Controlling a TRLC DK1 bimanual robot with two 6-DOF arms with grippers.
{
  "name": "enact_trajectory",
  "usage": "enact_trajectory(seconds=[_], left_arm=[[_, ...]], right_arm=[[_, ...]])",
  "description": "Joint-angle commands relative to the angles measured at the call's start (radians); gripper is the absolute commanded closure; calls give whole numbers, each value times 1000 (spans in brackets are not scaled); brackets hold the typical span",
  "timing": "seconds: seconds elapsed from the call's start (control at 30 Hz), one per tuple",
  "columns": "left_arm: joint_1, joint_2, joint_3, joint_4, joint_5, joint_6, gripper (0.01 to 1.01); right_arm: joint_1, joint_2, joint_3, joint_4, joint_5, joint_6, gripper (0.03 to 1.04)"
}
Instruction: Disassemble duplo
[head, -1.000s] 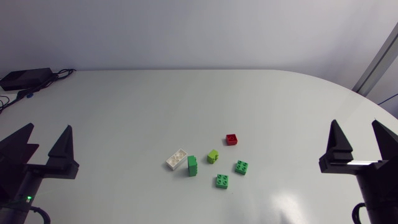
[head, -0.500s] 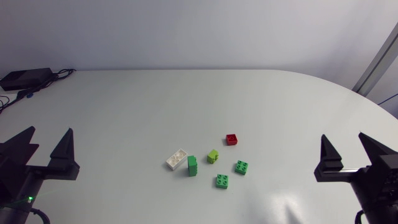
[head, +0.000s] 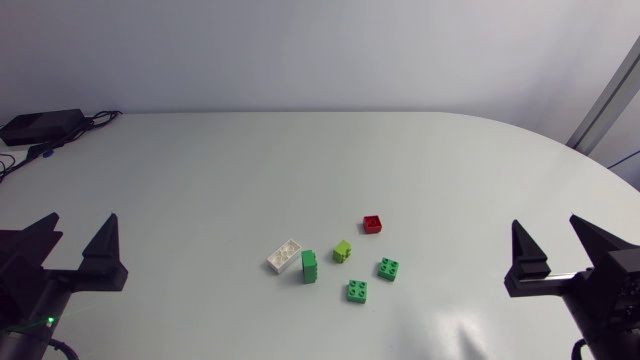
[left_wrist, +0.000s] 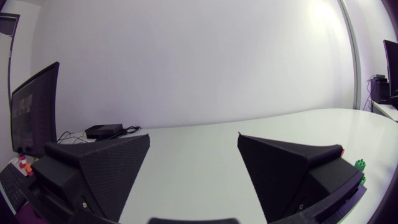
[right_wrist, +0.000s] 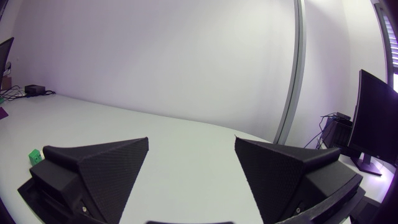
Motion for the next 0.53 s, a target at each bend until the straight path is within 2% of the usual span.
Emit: enact_trajectory(seconds=[0.0, 0.17, 0.27, 0.5], left_arm=[[19, -5, -21, -2, 13, -64, 48], [19, -14, -21, -2, 13, -56, 48], [21, -14, -21, -2, 13, -13, 48], [21, -14, -21, -2, 13, -13, 48]], right_arm=[[3, -9, -38, -14, -5, 24, 67], [14, -9, -38, -15, -6, 24, 67], [14, -9, -38, -17, -6, 24, 67], [14, -7, -38, -17, -6, 24, 67]])
